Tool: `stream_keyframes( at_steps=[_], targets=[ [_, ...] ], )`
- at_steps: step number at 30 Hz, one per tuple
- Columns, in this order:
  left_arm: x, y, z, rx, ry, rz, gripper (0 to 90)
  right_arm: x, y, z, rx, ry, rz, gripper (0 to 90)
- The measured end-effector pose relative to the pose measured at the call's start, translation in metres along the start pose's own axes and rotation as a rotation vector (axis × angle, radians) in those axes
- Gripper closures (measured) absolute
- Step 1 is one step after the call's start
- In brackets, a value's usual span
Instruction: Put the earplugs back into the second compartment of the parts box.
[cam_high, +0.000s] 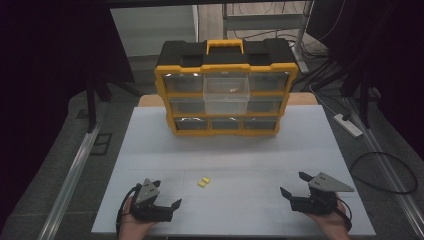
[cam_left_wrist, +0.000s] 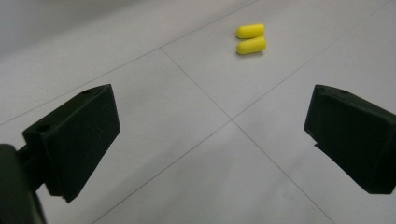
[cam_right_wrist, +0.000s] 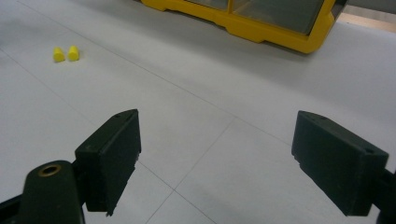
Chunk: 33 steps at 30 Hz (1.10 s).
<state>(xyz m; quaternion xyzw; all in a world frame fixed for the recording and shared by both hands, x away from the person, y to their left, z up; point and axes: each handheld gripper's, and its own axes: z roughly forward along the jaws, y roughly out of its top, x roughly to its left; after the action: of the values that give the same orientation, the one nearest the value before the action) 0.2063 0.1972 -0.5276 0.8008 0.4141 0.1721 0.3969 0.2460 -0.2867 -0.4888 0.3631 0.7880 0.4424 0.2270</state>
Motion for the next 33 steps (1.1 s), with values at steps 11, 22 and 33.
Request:
stream_keyframes(
  at_steps=[11,22,33],
  targets=[
    [0.0002,-0.0003,-0.0005,-0.004,-0.002,-0.001,3.7,-0.0017,-0.0022,0.0011,-0.001,0.002,0.017,17.1],
    [0.003,0.0003,-0.001,-0.016,-0.007,-0.004,3.8,-0.0013,-0.0034,0.0036,0.014,0.01,0.012,18.2],
    [0.0052,0.0025,-0.0025,-0.03,-0.002,0.003,4.2,0.0049,0.0037,0.0058,0.011,0.035,0.011,18.9]
  ],
)
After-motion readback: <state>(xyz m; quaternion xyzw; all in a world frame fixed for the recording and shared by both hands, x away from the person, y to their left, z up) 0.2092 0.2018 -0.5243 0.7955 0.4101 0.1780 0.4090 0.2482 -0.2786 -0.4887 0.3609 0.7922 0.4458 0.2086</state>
